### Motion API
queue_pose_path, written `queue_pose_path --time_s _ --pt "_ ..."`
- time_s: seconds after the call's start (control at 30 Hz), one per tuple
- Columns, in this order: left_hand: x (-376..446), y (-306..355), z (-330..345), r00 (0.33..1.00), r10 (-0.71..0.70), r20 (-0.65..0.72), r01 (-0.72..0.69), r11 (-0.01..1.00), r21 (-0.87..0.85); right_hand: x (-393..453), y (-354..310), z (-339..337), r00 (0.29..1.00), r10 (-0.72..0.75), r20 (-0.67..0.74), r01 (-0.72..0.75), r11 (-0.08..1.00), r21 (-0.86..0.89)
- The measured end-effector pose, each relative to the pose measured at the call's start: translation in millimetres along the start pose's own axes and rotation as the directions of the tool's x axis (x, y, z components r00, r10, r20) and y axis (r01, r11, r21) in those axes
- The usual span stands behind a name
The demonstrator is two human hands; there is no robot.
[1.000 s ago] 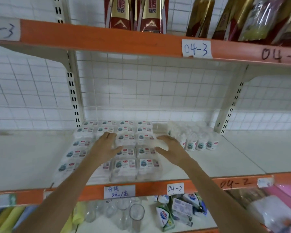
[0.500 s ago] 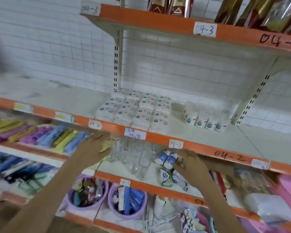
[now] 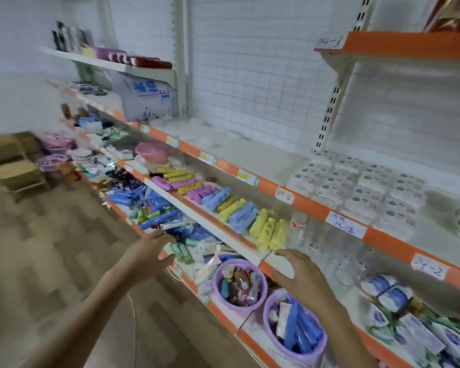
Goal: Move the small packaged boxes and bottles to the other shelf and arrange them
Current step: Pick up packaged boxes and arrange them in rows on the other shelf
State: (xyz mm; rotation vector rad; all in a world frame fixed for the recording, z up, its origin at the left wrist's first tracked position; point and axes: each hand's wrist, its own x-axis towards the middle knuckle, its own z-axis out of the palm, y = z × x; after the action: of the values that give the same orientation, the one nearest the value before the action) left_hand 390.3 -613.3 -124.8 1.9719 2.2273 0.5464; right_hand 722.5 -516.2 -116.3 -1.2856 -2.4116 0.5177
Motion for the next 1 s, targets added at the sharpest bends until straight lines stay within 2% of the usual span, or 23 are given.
queue_pose_path --time_s 0.1,0.17,0.4,0.57,0.8,1.0 --pt "-7.2 -40.9 -19.7 0.992 -0.09 -0.084 0.087 0.996 -0.036 41.9 -33.9 26.2 0.997 -0.072 0.04 0.071 0.997 0.014" --pt "-2.4 -71.2 -29.9 0.989 -0.094 -0.114 0.09 0.995 -0.046 72.9 -57.3 43.9 0.993 -0.101 0.054 0.1 0.995 0.022" --pt "60.6 -196.1 -73.6 0.986 -0.127 -0.104 0.125 0.992 -0.021 193.0 -134.9 92.1 0.989 -0.136 0.059 0.135 0.991 0.021" --pt "122.6 -257.0 -109.7 0.987 -0.115 -0.11 0.112 0.993 -0.036 267.4 -177.1 103.8 0.993 -0.12 -0.008 0.12 0.992 0.044" --pt "213.5 -302.6 -124.2 0.99 -0.066 -0.122 0.052 0.992 -0.114 360.7 -191.6 112.8 0.994 -0.103 -0.029 0.106 0.986 0.126" --pt "319.0 -325.8 -130.3 0.99 0.008 -0.138 -0.025 0.992 -0.124 466.3 -180.2 106.1 0.981 -0.163 -0.107 0.171 0.983 0.069"
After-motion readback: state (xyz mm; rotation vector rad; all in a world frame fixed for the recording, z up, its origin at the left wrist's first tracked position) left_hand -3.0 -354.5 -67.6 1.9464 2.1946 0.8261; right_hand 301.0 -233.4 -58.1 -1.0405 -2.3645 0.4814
